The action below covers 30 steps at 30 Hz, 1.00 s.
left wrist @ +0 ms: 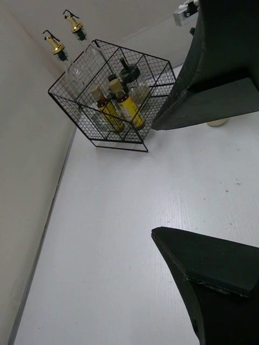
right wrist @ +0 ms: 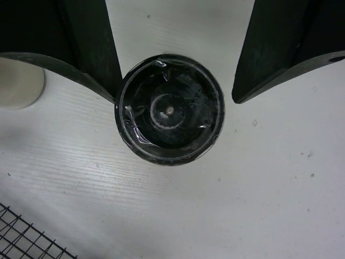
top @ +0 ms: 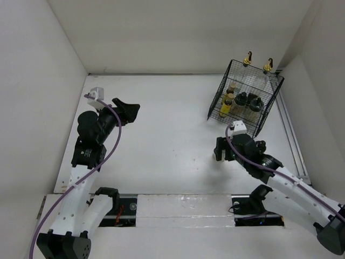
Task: Organize the condiment bottles
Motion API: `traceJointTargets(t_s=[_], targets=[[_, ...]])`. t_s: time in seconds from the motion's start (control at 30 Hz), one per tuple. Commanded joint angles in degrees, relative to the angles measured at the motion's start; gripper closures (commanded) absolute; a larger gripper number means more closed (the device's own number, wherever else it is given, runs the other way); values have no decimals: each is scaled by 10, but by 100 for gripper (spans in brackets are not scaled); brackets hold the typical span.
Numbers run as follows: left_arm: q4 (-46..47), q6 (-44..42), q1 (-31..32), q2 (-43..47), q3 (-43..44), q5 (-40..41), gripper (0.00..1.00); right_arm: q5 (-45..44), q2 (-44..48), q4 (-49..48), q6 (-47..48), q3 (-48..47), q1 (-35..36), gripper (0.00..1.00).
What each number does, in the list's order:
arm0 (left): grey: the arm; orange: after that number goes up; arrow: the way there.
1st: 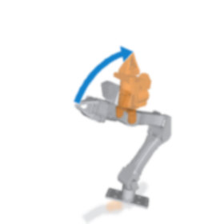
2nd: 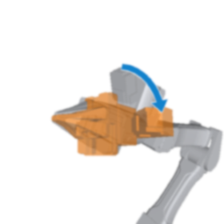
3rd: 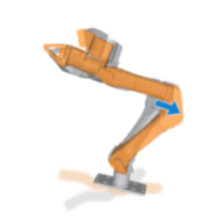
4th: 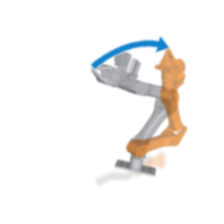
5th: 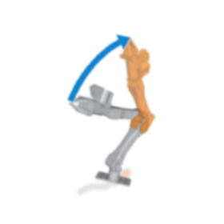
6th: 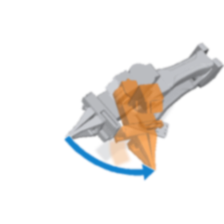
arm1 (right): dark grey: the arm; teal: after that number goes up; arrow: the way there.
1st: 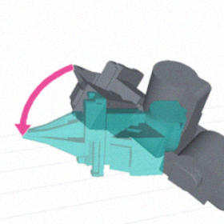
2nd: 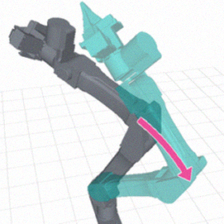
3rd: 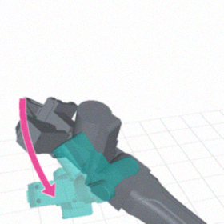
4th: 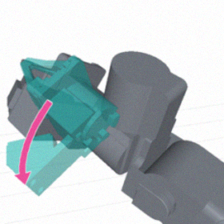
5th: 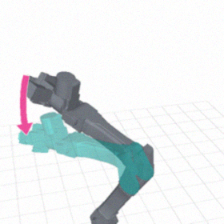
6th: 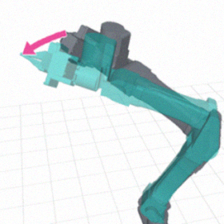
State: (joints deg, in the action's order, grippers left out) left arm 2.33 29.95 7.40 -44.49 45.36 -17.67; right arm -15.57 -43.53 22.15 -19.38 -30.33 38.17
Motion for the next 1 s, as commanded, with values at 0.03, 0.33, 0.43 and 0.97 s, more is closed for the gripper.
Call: traceJointTargets(t_s=[0.03, 0.33, 0.43, 0.97], targets=[[24, -2, -3, 10, -1, -3, 32, -41, -36, -18, -22, -8, 5, 22], [24, -2, -3, 14, -1, -3, 32, -121, -96, -92, 40, -47, 0, 36], [24, -2, -3, 0, -1, -3, 32, -128, -103, -112, 62, -69, 0, 50], [24, -2, -3, 4, -1, -7, 32, -97, -119, -175, 151, -226, -146, 53]])
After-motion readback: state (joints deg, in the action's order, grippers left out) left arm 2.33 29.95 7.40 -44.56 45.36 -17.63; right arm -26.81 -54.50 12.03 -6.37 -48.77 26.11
